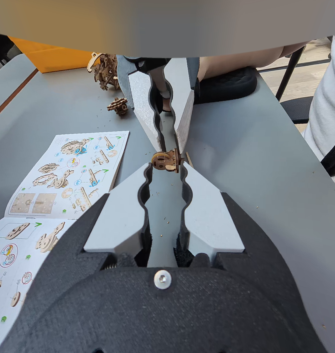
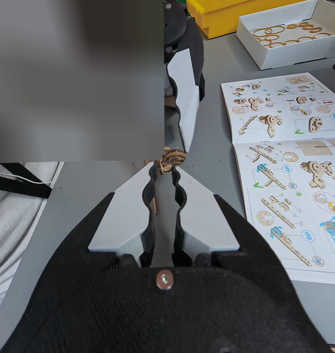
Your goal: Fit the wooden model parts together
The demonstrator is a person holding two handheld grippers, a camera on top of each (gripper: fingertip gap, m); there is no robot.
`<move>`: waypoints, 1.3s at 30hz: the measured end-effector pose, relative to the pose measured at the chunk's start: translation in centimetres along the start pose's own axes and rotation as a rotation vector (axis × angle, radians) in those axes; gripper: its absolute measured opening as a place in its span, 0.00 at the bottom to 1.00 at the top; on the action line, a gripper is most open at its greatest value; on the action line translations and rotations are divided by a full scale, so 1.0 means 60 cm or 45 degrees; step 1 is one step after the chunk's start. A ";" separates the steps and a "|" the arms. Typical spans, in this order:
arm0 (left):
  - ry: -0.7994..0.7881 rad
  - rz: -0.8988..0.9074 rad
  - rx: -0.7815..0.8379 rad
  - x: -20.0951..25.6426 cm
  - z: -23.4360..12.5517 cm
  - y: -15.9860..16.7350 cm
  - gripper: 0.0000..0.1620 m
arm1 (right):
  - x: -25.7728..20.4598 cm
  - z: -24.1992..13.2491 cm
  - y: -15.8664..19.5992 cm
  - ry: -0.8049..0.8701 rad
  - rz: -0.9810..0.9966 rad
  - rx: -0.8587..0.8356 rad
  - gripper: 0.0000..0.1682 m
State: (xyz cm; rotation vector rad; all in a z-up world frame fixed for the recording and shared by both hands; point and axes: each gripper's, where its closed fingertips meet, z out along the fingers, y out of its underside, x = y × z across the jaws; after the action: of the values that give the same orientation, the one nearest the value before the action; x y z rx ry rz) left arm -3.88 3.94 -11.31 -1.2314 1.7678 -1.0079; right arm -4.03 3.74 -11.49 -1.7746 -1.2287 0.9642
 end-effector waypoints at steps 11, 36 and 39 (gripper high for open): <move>0.007 0.058 -0.009 0.007 0.001 -0.001 0.17 | -0.003 0.009 0.013 0.013 -0.057 -0.068 0.08; 0.097 -0.077 -0.069 0.015 0.007 0.015 0.05 | 0.015 0.011 0.005 0.293 -0.484 -0.134 0.15; 0.096 -0.088 -0.095 0.014 0.009 0.020 0.05 | 0.015 0.013 0.012 0.289 -0.474 -0.160 0.14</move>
State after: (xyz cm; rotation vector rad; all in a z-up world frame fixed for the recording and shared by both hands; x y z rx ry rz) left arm -4.06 3.28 -12.72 -1.3244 1.8467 -1.0479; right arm -4.22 4.58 -12.58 -1.6175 -1.4288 0.4685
